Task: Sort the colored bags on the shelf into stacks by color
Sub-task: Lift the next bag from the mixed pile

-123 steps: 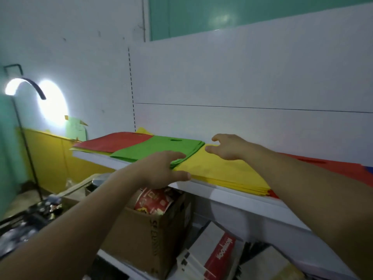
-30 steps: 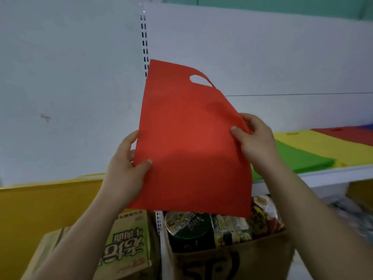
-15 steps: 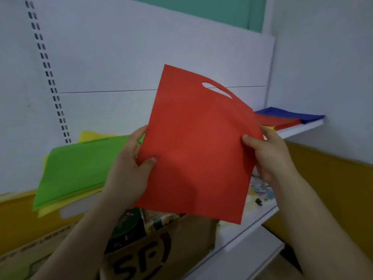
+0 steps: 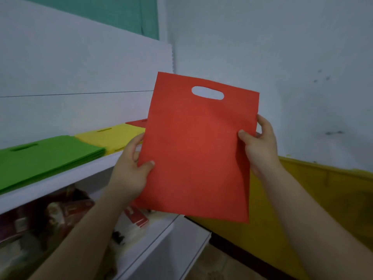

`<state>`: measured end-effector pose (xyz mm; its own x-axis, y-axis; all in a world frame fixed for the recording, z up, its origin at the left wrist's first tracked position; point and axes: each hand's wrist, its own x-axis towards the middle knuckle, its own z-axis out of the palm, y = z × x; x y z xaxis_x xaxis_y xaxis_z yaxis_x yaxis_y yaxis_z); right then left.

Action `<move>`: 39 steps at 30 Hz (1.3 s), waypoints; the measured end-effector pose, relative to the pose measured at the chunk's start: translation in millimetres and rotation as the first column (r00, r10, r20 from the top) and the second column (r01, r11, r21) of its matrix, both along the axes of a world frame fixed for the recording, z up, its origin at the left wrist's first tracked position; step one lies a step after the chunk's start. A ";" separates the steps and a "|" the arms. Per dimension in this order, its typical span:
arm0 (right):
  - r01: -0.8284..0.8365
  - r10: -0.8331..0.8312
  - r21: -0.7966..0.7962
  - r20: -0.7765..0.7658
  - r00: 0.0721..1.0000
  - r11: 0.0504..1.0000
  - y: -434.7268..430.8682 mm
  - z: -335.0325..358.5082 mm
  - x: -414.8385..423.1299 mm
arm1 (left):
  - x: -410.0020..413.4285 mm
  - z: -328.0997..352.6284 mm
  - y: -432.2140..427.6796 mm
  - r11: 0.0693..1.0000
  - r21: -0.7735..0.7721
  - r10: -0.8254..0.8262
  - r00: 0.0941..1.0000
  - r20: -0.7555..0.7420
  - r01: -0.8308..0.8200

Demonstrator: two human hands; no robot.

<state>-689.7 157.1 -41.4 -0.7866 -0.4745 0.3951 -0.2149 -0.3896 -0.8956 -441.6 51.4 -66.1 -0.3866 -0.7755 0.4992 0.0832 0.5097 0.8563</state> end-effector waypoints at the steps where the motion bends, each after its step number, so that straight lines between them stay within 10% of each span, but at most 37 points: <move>1: 0.025 -0.025 0.008 -0.001 1.000 1.000 7.2 -0.7 -15.0 | -17.6 -1.6 2.1 1.000 0.014 -0.028 1.000 -0.004 0.028; 23: 0.257 -0.248 0.118 -0.088 0.965 0.959 -104.9 4.8 -248.6 | -274.1 -9.9 -142.3 0.970 0.097 -0.223 0.975 0.000 0.222; 39: -0.099 0.109 0.096 -0.105 0.989 0.991 -348.5 38.7 -301.8 | -289.8 36.2 -290.7 0.979 -0.024 0.203 0.978 0.038 -0.202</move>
